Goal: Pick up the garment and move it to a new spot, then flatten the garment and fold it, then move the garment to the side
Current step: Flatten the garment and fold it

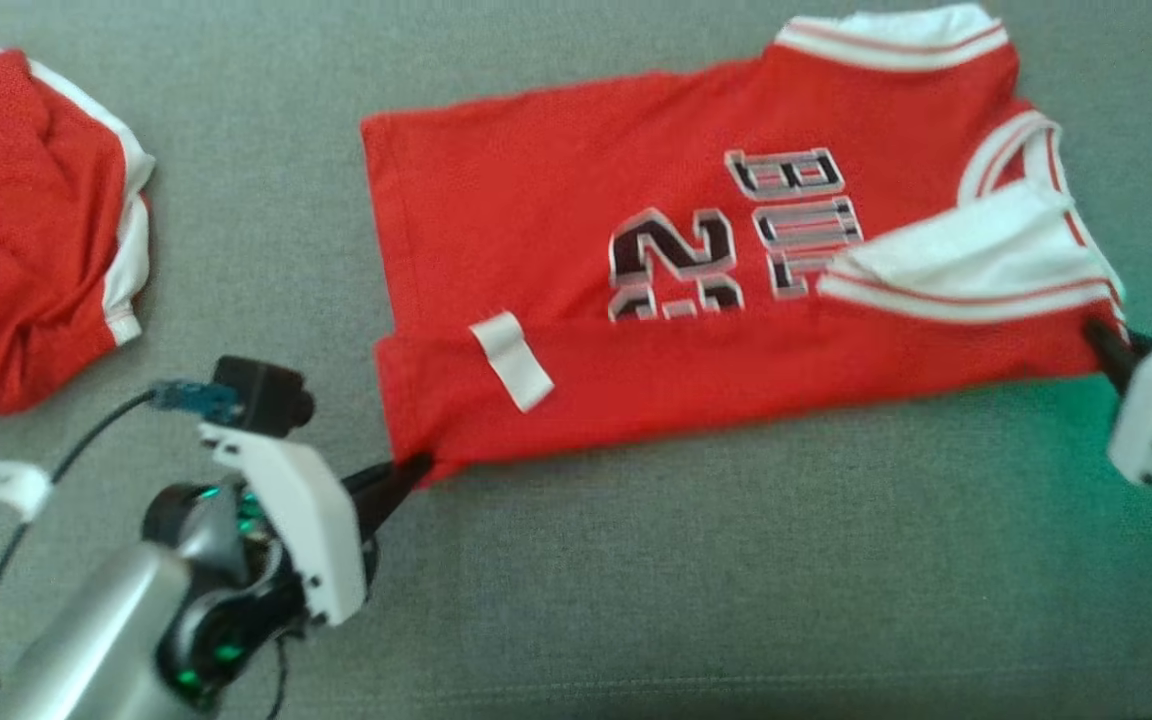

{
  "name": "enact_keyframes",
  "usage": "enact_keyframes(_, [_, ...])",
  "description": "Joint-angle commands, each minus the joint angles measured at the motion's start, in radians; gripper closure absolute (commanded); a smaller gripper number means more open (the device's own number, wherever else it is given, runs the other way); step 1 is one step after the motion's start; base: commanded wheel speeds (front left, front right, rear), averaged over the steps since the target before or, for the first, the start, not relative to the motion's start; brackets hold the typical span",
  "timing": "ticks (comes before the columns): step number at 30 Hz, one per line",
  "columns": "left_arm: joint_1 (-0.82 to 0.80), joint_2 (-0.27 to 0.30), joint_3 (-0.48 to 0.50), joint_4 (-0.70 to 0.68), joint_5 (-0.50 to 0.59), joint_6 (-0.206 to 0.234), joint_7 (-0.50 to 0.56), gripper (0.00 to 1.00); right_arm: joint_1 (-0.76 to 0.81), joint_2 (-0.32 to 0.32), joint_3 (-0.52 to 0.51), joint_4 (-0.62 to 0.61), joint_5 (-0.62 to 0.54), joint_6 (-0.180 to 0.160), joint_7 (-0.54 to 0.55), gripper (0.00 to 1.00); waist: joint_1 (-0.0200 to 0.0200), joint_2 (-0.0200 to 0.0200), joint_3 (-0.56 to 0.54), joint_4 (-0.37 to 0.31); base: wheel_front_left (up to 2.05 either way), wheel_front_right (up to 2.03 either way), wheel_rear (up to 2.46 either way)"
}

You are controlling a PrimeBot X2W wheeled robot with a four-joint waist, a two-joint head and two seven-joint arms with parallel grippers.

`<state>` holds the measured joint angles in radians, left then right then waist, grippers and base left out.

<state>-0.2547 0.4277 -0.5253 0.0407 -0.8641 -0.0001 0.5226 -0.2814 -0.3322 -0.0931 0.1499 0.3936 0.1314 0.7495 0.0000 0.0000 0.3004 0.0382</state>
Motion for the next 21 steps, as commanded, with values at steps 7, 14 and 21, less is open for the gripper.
enact_keyframes(7, [0.126, 0.138, 0.092, -0.195, -0.074, 0.021, 0.065, 1.00, 0.206, -0.116, -0.021, -0.186, 0.078, -0.001, 0.134, 1.00, 0.0000, 0.0000, -0.041, -0.002, 0.00, 0.00, 0.00])
enact_keyframes(14, [0.224, 0.147, 0.078, -0.228, -0.078, 0.050, 0.058, 1.00, 0.299, -0.090, 0.008, -0.210, 0.059, -0.001, 0.142, 1.00, 0.0000, 0.0000, -0.041, -0.008, 0.00, 0.00, 0.00])
enact_keyframes(21, [0.230, 0.123, 0.065, -0.188, -0.039, 0.064, 0.012, 0.00, 0.300, -0.101, 0.040, -0.191, 0.012, -0.001, 0.110, 0.00, 0.0000, 0.0000, -0.045, -0.009, 0.00, 0.00, 0.00])
